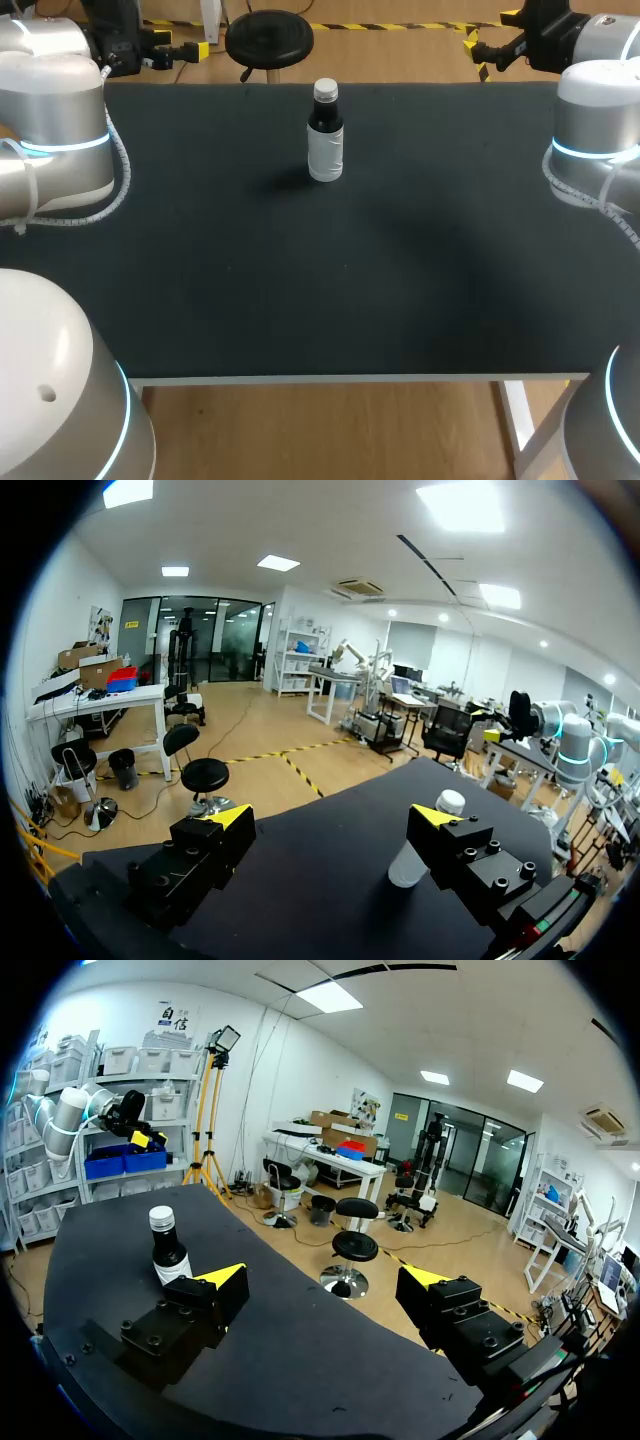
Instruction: Unscrew the bottle cap
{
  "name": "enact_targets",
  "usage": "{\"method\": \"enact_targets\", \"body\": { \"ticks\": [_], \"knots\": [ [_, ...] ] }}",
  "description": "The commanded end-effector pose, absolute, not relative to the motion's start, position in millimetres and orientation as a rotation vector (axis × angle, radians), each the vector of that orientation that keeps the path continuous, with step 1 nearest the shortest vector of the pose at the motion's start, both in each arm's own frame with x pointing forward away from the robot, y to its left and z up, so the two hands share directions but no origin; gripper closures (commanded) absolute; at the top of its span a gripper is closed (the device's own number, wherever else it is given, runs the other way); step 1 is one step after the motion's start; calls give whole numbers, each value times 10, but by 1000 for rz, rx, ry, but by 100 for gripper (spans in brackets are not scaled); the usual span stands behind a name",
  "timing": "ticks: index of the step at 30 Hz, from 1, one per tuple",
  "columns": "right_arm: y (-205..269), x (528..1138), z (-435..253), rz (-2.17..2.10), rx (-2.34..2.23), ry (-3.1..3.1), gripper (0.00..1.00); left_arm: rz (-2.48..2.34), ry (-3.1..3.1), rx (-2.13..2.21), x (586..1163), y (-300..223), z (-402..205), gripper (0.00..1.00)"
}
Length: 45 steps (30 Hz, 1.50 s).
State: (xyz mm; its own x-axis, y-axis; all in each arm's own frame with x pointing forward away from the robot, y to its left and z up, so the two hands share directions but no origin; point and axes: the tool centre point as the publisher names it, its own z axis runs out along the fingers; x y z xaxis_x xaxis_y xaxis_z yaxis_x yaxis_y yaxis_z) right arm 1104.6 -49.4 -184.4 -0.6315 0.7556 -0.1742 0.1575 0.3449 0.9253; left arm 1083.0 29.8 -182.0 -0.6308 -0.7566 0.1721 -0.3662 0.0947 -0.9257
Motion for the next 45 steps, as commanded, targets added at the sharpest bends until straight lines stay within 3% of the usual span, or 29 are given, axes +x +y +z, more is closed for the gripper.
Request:
{"method": "enact_targets", "body": {
  "ticks": [1,33,45],
  "knots": [
    [-500,11048,-1848,1291,793,2012,0,-1549,2034,-1106,10832,300,-1817,0],
    [-500,11048,-1848,1291,793,2012,0,-1549,2034,-1106,10832,300,-1817,0],
    [-500,11048,-1848,1291,793,2012,0,-1839,2164,-590,10741,-40,-1951,0]
  ]
}}
